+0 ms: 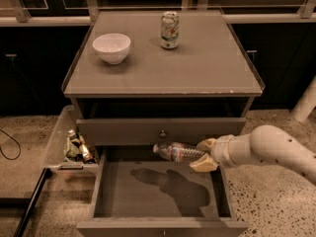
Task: Pick water bottle from middle drawer and place on counter
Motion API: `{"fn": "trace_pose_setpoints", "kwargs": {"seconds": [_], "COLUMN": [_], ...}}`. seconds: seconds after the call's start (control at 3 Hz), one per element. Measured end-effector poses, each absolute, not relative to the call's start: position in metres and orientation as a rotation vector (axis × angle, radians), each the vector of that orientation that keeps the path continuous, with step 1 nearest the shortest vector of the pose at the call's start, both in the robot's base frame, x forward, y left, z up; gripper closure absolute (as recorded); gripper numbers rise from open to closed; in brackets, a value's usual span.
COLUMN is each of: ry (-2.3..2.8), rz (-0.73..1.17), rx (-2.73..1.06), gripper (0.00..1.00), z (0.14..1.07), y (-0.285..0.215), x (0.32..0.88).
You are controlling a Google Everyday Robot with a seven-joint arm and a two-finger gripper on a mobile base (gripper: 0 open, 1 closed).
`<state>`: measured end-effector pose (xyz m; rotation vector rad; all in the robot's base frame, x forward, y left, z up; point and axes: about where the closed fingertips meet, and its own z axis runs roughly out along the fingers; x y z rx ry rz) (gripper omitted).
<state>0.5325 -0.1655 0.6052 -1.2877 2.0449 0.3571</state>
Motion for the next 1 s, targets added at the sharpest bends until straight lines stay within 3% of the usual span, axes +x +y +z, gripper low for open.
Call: {"fn": "trace_pose_setpoints", "kwargs": {"seconds": [0.67, 1.0], "ry": [2.037, 2.037], "rz": [0.288, 0.288], "rx": [-1.240, -1.240], "gripper": [1.00, 1.00], "z": [0.715, 0.715], "y": [-0.212, -0.212], "x": [0.547, 0.546]}}
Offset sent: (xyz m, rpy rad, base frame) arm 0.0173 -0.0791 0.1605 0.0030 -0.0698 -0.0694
